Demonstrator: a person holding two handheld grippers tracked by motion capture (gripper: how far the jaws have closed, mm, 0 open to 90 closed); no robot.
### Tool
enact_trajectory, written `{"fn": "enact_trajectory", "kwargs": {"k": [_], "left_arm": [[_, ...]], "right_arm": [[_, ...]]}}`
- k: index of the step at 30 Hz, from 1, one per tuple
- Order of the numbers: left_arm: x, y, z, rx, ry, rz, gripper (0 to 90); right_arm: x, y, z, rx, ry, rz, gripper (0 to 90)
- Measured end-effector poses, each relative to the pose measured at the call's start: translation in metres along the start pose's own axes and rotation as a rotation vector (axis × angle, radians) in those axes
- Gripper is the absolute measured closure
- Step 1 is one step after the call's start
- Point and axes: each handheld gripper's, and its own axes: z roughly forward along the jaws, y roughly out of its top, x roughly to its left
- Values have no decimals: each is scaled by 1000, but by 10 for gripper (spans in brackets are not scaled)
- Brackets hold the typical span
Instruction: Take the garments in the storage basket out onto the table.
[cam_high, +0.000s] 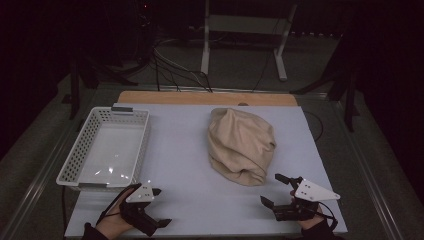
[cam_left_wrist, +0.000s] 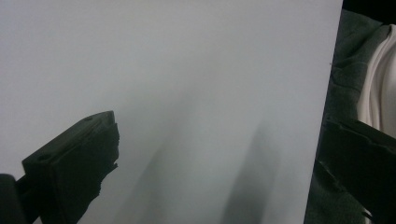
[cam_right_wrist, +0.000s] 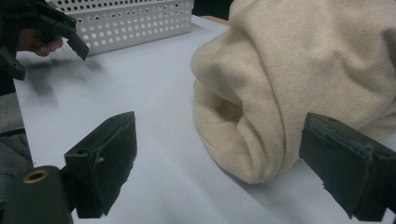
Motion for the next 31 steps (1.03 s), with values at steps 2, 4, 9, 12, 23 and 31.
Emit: {"fn": "enact_trajectory", "kwargs": {"k": [2, 4, 9, 12, 23, 31], "left_arm": [[1, -1, 0, 0, 2, -6, 1], [1, -1, 0, -7, 0, -5, 1], [1, 0, 1, -21, 0, -4, 1], [1, 1, 2, -28, 1, -7, 0], [-1, 2, 3, -28, -9, 7, 1], [-2, 3, 4, -19, -11, 14, 1]], "right_arm": [[0, 1, 1, 3, -7, -8, 115], [1, 0, 1, 6, -4, -12, 115], [0, -2, 1, 17, -4, -18, 115], [-2, -4, 1, 19, -9, -14, 115], [-10, -8, 1, 44, -45, 4, 115], [-10, -9, 3, 54, -45, 6, 115]]}}
